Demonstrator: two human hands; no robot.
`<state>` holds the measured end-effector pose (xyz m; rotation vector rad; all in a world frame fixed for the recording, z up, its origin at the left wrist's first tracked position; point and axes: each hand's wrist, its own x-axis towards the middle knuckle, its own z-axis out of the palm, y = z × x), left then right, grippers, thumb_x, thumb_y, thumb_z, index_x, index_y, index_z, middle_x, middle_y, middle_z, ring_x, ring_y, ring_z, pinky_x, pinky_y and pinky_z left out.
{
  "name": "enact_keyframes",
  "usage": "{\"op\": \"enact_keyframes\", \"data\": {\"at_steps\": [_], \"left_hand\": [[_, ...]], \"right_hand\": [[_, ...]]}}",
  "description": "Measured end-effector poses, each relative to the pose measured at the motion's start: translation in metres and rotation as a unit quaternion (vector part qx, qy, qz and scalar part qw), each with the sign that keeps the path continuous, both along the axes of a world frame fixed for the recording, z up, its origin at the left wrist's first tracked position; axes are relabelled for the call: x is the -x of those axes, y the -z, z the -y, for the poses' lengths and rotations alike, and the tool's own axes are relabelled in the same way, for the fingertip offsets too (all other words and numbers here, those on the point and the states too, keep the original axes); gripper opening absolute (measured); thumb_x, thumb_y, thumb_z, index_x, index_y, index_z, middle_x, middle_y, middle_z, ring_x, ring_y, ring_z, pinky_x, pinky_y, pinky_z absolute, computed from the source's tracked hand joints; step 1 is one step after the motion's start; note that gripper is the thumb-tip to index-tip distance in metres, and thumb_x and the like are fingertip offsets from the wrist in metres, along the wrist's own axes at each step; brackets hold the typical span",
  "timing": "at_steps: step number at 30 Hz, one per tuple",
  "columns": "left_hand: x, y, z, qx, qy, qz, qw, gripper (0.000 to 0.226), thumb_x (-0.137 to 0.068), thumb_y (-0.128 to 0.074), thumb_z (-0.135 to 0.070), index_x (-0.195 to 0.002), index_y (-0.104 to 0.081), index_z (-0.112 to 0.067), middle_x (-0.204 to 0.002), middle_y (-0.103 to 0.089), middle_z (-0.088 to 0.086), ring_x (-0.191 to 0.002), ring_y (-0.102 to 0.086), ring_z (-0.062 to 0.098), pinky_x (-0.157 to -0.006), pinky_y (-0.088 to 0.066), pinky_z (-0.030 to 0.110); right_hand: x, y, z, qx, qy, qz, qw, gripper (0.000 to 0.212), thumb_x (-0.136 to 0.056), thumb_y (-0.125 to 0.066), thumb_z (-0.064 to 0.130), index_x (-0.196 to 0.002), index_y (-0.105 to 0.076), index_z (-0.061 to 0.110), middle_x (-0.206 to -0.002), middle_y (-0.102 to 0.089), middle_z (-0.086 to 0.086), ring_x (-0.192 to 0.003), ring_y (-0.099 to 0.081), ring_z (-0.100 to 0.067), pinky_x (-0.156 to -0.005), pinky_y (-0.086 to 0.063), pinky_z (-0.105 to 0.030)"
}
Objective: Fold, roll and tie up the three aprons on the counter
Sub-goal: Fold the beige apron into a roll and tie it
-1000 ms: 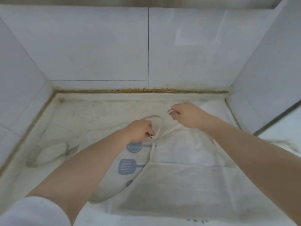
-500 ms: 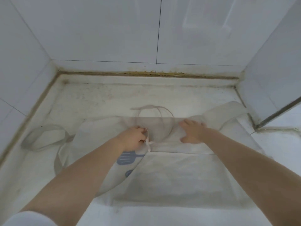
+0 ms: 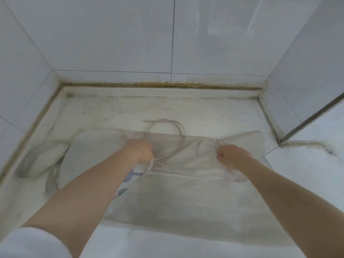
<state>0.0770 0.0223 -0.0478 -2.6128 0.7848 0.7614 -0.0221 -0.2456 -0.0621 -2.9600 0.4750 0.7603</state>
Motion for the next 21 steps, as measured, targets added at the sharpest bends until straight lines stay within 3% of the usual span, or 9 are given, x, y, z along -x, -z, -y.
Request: {"op": "enact_keyframes", "data": {"at_steps": [3, 6, 10, 12, 14, 17, 18, 21], "left_hand": [[0.005, -0.011, 0.045, 0.037, -0.016, 0.097, 0.994, 0.032, -0.094, -0.039, -0.012, -0.121, -0.055, -0.006, -0.125, -0.053, 0.012, -0.113, -0.053, 0.028, -0.087, -0.044, 0.034], [0.007, 0.001, 0.096, 0.135, 0.033, 0.127, 0.982, 0.032, -0.094, -0.037, -0.008, -0.124, -0.046, -0.007, -0.126, -0.044, 0.014, -0.113, -0.049, 0.032, -0.085, -0.042, 0.039], [0.003, 0.027, 0.151, 0.157, 0.042, 0.031, 0.986, 0.037, -0.095, -0.034, -0.007, -0.132, -0.038, -0.010, -0.125, -0.040, 0.015, -0.115, -0.045, 0.034, -0.087, -0.043, 0.041], [-0.004, 0.037, 0.166, 0.149, 0.023, 0.029, 0.988, 0.032, -0.098, -0.032, -0.011, -0.128, -0.042, -0.009, -0.124, -0.041, 0.016, -0.115, -0.045, 0.033, -0.089, -0.042, 0.041], [-0.010, 0.041, 0.170, 0.147, 0.012, 0.039, 0.988, 0.030, -0.099, -0.030, -0.016, -0.123, -0.045, -0.006, -0.122, -0.043, 0.017, -0.114, -0.044, 0.033, -0.088, -0.042, 0.039], [-0.017, 0.043, 0.169, 0.145, 0.012, 0.030, 0.989, 0.029, -0.100, -0.032, -0.018, -0.118, -0.049, -0.004, -0.121, -0.047, 0.018, -0.113, -0.044, 0.033, -0.090, -0.038, 0.037], [-0.019, 0.045, 0.168, 0.138, 0.011, 0.028, 0.990, 0.028, -0.100, -0.034, -0.019, -0.118, -0.049, -0.004, -0.121, -0.047, 0.018, -0.113, -0.044, 0.033, -0.090, -0.037, 0.036], [-0.025, 0.049, 0.164, 0.129, -0.008, 0.026, 0.991, 0.028, -0.099, -0.037, -0.021, -0.117, -0.051, -0.004, -0.121, -0.049, 0.018, -0.112, -0.046, 0.033, -0.090, -0.037, 0.035]], "right_hand": [[-0.002, -0.011, 0.030, 0.016, 0.050, 0.153, 0.987, 0.031, -0.097, -0.033, 0.020, -0.114, -0.057, 0.010, -0.119, -0.052, -0.010, -0.110, -0.049, -0.029, -0.091, -0.041, -0.037], [-0.007, -0.008, 0.065, -0.034, 0.150, 0.240, 0.959, 0.035, -0.095, -0.041, 0.015, -0.129, -0.046, 0.011, -0.134, -0.042, -0.013, -0.121, -0.041, -0.031, -0.098, -0.037, -0.040], [-0.019, 0.002, 0.109, -0.098, 0.275, 0.193, 0.937, 0.049, -0.098, -0.037, 0.024, -0.143, -0.026, 0.008, -0.142, -0.037, -0.018, -0.129, -0.038, -0.035, -0.105, -0.034, -0.043], [-0.028, 0.008, 0.131, -0.163, 0.334, 0.202, 0.906, 0.039, -0.099, -0.036, 0.021, -0.134, -0.038, 0.004, -0.130, -0.047, -0.020, -0.119, -0.048, -0.035, -0.099, -0.040, -0.041], [-0.035, 0.009, 0.140, -0.235, 0.349, 0.168, 0.891, 0.029, -0.098, -0.039, 0.025, -0.110, -0.054, 0.004, -0.105, -0.055, -0.019, -0.094, -0.056, -0.031, -0.089, -0.048, -0.043], [-0.037, 0.005, 0.144, -0.468, 0.440, 0.064, 0.764, 0.049, -0.098, -0.036, 0.048, -0.100, -0.064, 0.008, -0.088, -0.061, -0.014, -0.075, -0.057, -0.027, -0.068, -0.050, -0.031], [-0.037, 0.006, 0.145, -0.494, 0.433, 0.022, 0.753, 0.055, -0.098, -0.032, 0.051, -0.097, -0.067, 0.007, -0.084, -0.063, -0.013, -0.072, -0.058, -0.025, -0.063, -0.048, -0.029], [-0.040, 0.011, 0.145, -0.439, 0.378, 0.012, 0.815, 0.051, -0.098, -0.041, 0.040, -0.072, -0.070, 0.008, -0.082, -0.065, -0.014, -0.070, -0.057, -0.025, -0.063, -0.046, -0.028]]}}
